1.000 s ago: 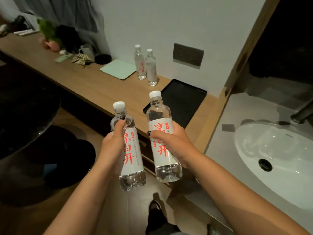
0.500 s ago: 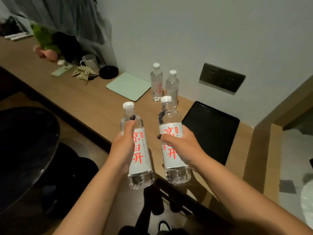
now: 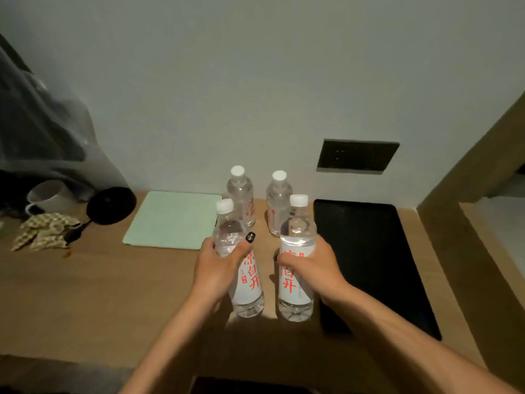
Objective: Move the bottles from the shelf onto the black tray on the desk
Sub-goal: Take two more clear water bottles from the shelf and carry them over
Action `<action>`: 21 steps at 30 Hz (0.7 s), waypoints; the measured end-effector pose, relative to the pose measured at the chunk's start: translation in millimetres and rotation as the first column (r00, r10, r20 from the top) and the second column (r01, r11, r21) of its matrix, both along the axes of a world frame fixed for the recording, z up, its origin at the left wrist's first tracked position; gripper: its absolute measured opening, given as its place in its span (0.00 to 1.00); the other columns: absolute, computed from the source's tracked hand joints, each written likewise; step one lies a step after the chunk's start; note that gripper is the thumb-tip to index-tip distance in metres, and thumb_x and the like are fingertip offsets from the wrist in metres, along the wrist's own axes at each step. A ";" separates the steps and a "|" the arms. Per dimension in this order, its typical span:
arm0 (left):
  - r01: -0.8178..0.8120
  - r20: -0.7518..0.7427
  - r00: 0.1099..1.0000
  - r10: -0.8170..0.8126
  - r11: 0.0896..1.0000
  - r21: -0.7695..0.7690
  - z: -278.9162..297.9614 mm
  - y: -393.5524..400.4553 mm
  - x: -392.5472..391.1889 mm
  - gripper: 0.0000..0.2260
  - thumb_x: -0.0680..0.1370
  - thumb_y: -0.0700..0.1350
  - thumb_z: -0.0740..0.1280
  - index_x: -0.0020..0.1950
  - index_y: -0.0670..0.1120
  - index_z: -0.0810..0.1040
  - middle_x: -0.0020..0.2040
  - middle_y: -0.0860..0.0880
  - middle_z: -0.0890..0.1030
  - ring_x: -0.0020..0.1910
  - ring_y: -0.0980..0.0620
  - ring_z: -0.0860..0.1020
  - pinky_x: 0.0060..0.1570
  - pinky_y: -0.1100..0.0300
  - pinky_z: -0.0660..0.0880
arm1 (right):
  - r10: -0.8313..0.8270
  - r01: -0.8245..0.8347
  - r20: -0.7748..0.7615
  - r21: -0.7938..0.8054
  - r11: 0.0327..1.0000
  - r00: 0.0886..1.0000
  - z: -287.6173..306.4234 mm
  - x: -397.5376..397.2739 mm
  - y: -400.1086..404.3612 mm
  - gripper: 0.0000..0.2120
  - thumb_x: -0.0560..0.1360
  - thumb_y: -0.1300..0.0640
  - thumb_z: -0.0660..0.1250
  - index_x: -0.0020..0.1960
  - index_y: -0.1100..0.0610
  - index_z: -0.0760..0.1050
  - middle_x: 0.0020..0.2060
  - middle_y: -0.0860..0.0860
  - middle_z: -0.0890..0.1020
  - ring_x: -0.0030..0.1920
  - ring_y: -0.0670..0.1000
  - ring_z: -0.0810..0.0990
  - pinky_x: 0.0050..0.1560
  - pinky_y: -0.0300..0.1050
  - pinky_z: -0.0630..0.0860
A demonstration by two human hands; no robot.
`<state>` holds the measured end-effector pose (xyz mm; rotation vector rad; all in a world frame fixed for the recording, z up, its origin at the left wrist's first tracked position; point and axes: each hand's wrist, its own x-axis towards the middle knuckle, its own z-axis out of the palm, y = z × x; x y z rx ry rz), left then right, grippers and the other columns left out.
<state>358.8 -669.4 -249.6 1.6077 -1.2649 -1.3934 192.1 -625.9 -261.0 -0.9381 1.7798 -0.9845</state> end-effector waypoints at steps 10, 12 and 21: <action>0.186 0.106 0.978 -0.180 0.981 -0.056 -36.2 -83.2 11.5 0.30 0.69 0.38 0.75 0.66 0.41 0.66 0.60 0.43 0.75 0.58 0.46 0.75 0.58 0.52 0.73 | -0.232 0.235 -0.112 0.009 0.972 0.966 -27.7 30.7 -61.4 0.26 0.62 0.59 0.77 0.56 0.49 0.72 0.45 0.42 0.76 0.48 0.45 0.76 0.45 0.35 0.72; 0.219 0.095 0.972 -0.213 0.974 -0.062 -41.8 -91.0 13.6 0.29 0.69 0.37 0.75 0.66 0.41 0.66 0.58 0.45 0.74 0.56 0.49 0.74 0.55 0.57 0.72 | -0.268 0.273 -0.135 0.019 0.962 0.954 -32.3 33.8 -69.7 0.26 0.62 0.58 0.78 0.56 0.49 0.71 0.45 0.43 0.76 0.48 0.45 0.75 0.50 0.40 0.72; 0.366 0.083 0.930 -0.359 0.924 -0.109 -57.3 -100.4 16.5 0.28 0.67 0.41 0.77 0.61 0.47 0.65 0.49 0.58 0.74 0.47 0.60 0.75 0.42 0.69 0.69 | -0.320 0.318 -0.089 -0.036 0.947 0.943 -48.0 45.0 -66.6 0.24 0.65 0.59 0.77 0.56 0.49 0.71 0.43 0.41 0.78 0.46 0.41 0.78 0.38 0.27 0.72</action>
